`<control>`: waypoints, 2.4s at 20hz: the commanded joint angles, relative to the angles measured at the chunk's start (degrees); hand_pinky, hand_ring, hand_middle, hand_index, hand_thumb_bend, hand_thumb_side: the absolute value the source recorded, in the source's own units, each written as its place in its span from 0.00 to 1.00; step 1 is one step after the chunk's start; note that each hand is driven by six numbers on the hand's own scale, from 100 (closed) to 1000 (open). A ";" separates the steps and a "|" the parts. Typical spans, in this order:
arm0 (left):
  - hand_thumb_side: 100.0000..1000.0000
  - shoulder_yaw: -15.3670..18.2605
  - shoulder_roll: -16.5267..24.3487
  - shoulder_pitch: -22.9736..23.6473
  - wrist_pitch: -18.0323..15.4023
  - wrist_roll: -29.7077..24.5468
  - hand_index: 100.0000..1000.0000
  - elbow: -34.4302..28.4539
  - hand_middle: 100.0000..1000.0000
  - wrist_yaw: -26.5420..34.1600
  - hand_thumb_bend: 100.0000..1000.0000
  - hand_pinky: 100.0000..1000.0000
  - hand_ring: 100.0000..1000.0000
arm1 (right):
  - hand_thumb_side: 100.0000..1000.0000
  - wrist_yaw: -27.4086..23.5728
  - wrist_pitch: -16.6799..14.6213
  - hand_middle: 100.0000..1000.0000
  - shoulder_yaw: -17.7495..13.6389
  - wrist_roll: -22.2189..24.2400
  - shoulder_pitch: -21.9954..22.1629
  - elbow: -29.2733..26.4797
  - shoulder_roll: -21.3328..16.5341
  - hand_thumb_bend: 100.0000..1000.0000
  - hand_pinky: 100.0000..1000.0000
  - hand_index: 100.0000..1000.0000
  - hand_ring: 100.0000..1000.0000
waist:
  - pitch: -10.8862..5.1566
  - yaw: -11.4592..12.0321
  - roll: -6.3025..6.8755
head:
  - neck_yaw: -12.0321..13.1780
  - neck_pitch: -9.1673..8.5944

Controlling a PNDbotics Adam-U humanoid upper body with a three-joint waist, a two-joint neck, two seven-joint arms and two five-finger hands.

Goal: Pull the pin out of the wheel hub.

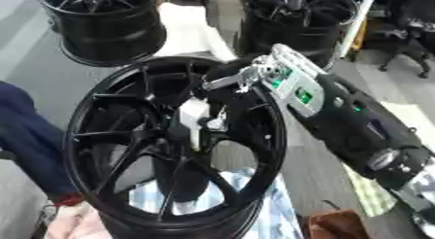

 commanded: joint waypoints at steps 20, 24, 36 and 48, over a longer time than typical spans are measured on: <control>0.85 -0.09 0.90 -0.36 -0.08 -0.33 0.82 -0.86 0.58 0.35 0.00 0.54 1.00 | 0.26 -8.31 1.04 0.35 -4.36 1.53 -3.19 -5.37 -2.08 0.00 0.52 0.45 0.53 | -0.80 0.01 0.24 | -0.29 -0.14; 0.85 0.06 1.03 -0.19 0.00 -0.22 0.82 -0.86 0.58 0.31 0.00 0.54 1.00 | 0.26 -11.57 2.88 0.35 -7.55 1.11 -5.57 -9.42 -6.18 0.00 0.53 0.45 0.54 | -1.08 -0.75 -0.08 | 0.20 -0.14; 0.86 3.60 0.68 0.56 -0.15 3.05 0.82 -1.33 0.58 -0.08 0.00 0.54 1.00 | 0.32 -20.85 9.77 0.34 -23.82 -8.63 7.88 -14.21 -22.85 0.00 0.58 0.47 0.52 | 0.20 -7.89 0.04 | 7.16 -0.14; 0.86 5.65 -0.23 0.88 -0.42 5.57 0.82 -1.64 0.58 -0.01 0.00 0.54 1.00 | 0.69 -14.12 20.97 0.86 -42.06 -19.85 26.12 3.89 -7.45 0.03 0.80 0.96 0.78 | 0.61 -12.16 1.52 | 11.43 -0.14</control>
